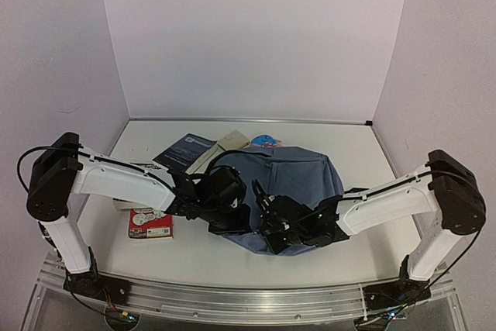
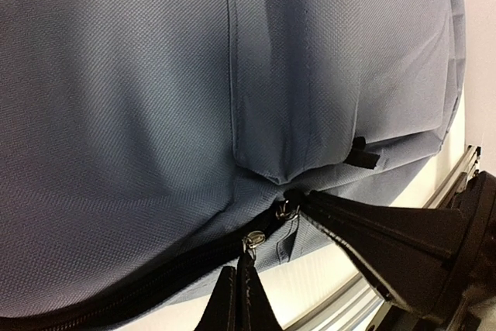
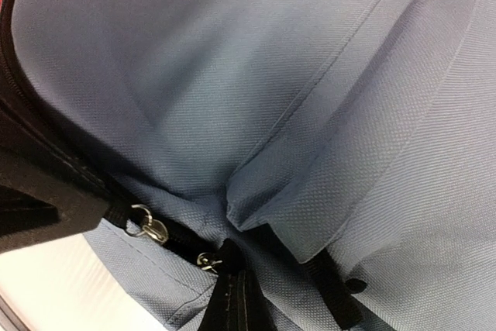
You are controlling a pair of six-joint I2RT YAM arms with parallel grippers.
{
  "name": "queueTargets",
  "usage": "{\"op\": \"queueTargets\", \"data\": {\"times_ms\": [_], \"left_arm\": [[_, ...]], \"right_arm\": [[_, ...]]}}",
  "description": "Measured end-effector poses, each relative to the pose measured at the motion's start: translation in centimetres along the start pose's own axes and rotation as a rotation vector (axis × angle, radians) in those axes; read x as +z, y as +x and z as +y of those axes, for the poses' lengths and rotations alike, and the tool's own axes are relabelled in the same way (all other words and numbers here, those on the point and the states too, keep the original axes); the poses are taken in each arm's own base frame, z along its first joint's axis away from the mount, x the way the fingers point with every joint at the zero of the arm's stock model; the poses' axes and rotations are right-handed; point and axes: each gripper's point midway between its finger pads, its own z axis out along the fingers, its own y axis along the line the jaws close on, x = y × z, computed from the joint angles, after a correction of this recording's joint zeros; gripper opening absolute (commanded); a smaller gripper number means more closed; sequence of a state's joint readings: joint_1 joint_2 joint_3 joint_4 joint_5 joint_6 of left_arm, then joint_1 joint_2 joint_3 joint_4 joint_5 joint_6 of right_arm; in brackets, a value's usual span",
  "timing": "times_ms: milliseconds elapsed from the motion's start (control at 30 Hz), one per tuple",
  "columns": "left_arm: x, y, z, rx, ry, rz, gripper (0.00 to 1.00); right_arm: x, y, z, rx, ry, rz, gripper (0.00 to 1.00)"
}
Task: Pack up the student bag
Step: Unzip the student bag at the center of the board.
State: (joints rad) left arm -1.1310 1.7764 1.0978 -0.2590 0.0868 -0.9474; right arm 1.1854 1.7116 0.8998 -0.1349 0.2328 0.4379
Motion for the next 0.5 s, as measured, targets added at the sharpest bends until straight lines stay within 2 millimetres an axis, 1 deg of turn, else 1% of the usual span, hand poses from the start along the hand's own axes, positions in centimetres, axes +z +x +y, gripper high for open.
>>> {"op": "queueTargets", "data": {"times_ms": [267, 500], "left_arm": [[-0.8, -0.3, 0.0, -0.022, 0.015, -0.016, 0.00], [-1.9, -0.9, 0.8, -0.038, 0.008, -0.037, 0.00]], "right_arm": [[-0.3, 0.0, -0.6, 0.035, 0.019, -0.017, 0.00], [-0.5, 0.0, -0.9, 0.055, 0.030, -0.028, 0.00]]}}
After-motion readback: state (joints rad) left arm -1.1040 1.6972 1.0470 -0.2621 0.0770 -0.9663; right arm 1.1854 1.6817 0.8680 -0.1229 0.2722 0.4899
